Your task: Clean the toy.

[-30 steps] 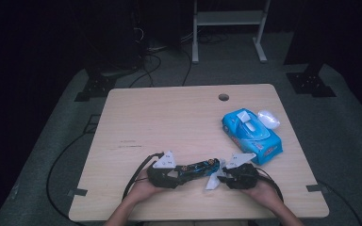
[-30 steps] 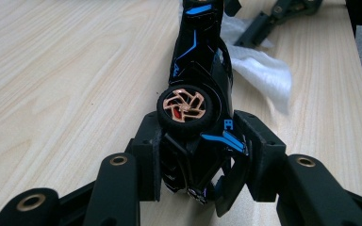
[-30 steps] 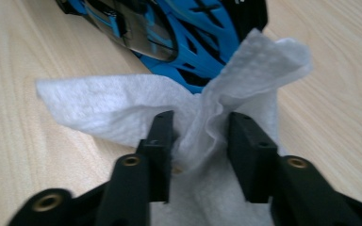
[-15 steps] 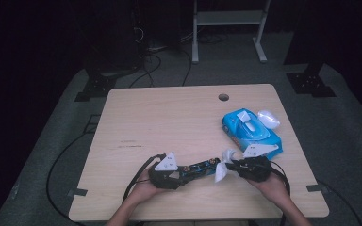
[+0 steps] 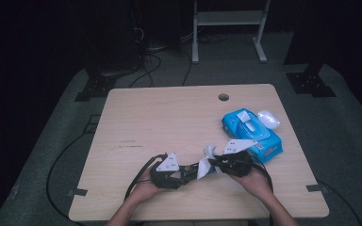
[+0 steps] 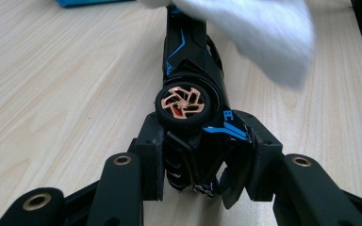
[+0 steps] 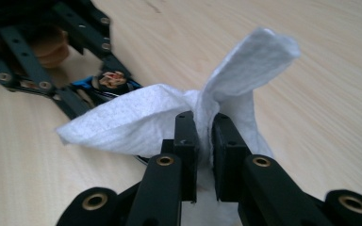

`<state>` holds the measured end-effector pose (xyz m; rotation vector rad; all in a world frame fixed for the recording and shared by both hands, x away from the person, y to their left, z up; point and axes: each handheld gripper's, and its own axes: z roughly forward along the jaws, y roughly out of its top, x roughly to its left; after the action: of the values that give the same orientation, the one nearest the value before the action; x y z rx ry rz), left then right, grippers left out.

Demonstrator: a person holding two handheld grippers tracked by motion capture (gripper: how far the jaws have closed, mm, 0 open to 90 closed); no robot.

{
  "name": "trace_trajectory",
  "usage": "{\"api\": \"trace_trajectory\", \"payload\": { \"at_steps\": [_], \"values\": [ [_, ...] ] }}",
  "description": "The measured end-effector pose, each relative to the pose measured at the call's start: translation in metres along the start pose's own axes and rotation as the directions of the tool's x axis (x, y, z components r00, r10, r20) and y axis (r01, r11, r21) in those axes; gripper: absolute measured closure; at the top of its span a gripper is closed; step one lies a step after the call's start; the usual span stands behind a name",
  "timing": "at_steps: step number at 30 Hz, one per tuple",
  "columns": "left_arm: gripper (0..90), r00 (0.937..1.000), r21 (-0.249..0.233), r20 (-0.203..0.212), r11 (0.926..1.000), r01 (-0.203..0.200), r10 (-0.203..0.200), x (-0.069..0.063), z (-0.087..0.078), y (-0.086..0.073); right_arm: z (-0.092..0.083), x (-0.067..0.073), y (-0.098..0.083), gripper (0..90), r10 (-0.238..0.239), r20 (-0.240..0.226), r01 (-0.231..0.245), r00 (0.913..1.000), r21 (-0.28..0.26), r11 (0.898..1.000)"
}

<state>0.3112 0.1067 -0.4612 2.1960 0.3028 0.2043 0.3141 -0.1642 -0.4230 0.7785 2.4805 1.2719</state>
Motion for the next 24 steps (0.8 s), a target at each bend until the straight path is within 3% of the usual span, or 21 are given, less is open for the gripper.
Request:
{"api": "trace_trajectory", "payload": {
  "at_steps": [3,7,12,16,19,24],
  "values": [
    [58.0,1.0000,0.003,0.000,1.0000,-0.006,0.006,0.000,0.000,0.000,-0.007,-0.006,-0.005,81.5,0.036,0.026,-0.036,0.9990,0.002,0.999],
    [57.9,1.0000,-0.003,0.003,1.0000,0.003,-0.003,0.001,0.001,0.000,-0.003,-0.003,-0.003,81.7,0.021,0.042,-0.022,0.9989,0.005,1.000],
    [57.9,1.0000,-0.007,0.005,1.0000,0.003,-0.003,0.001,0.003,0.001,0.015,0.014,0.010,81.8,-0.023,-0.012,0.023,0.9997,0.012,1.000],
    [57.9,0.9999,-0.007,0.006,0.9999,0.010,-0.010,0.001,0.003,0.001,0.032,0.033,0.023,81.9,-0.061,-0.087,0.062,0.9943,0.007,0.998],
    [57.9,0.9999,-0.007,0.006,0.9999,0.012,-0.012,0.001,0.002,0.000,0.034,0.036,0.026,81.8,-0.086,-0.074,0.088,0.9935,0.018,0.996],
    [57.9,0.9999,-0.012,0.006,0.9999,0.012,-0.012,0.001,0.003,0.000,0.019,0.015,0.013,82.0,-0.035,0.009,0.035,0.9993,0.012,0.999]
  ]
}}
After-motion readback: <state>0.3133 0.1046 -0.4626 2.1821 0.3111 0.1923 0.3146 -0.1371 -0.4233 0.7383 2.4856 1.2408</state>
